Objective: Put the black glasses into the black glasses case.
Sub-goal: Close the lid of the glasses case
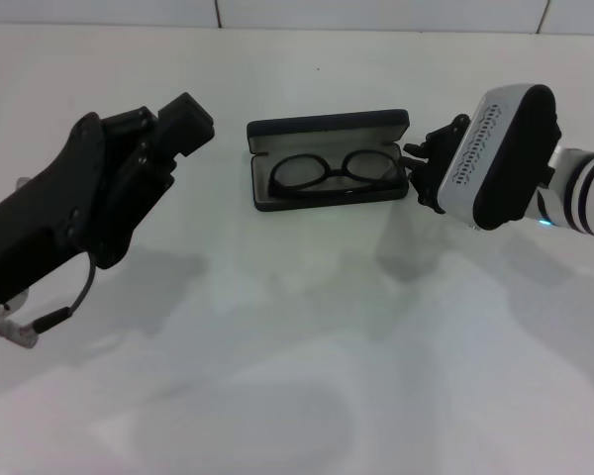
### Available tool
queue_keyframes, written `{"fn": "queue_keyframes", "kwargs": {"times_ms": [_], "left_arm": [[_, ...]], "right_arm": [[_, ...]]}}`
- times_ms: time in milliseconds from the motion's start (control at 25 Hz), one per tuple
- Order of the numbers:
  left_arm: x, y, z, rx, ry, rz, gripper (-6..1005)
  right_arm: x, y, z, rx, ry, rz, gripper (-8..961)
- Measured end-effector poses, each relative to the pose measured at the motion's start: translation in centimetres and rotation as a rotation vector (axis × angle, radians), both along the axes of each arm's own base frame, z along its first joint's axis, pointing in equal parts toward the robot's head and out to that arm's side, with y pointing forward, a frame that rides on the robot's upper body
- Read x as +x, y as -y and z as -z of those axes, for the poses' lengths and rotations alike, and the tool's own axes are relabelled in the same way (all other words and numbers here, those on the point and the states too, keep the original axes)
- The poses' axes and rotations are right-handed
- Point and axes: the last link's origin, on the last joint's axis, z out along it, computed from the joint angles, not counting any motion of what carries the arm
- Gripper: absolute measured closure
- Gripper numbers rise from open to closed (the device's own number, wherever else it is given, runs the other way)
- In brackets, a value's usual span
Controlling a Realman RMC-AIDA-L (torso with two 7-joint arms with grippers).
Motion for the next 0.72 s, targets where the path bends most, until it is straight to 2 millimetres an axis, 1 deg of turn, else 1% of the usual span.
{"fn": "queue_keyframes", "kwargs": {"times_ms": [120, 200, 240, 280, 320, 480, 560, 600, 720], "left_arm": [[0.0, 0.0, 0.1, -0.004, -0.002, 0.002, 949], [0.0, -0.1, 0.0, -0.007, -0.006, 0.006, 949], [0.0, -0.2, -0.2, -0.008, -0.008, 0.009, 949], [0.1, -0.3, -0.3, -0.006, -0.012, 0.014, 949], [0.1, -0.4, -0.5, -0.003, -0.016, 0.018, 949], [0.0, -1.4, -1.4, 0.013, -0.049, 0.026, 949], [0.5, -2.4, -1.6, 0.019, -0.070, 0.039, 949], [1.0, -3.2, -1.5, 0.017, -0.085, 0.047, 949], [2.8, -5.6, -0.9, -0.003, -0.145, 0.065, 949]], "right_arm": [[0.1, 0.6, -0.2, 0.007, -0.016, 0.001, 864], [0.1, 1.7, -0.5, 0.015, -0.045, 0.004, 864], [0.1, 1.7, -0.5, 0.015, -0.045, 0.004, 863], [0.1, 3.9, -1.1, 0.015, -0.091, 0.010, 863], [0.2, 4.5, -1.2, 0.008, -0.099, 0.013, 863], [-0.1, 8.6, -1.3, -0.095, -0.170, 0.050, 863], [-0.3, 10.3, -1.6, -0.183, -0.237, 0.095, 862], [-0.3, 10.6, -1.9, -0.207, -0.258, 0.112, 862], [0.6, 11.3, -4.2, -0.326, -0.400, 0.201, 862]]}}
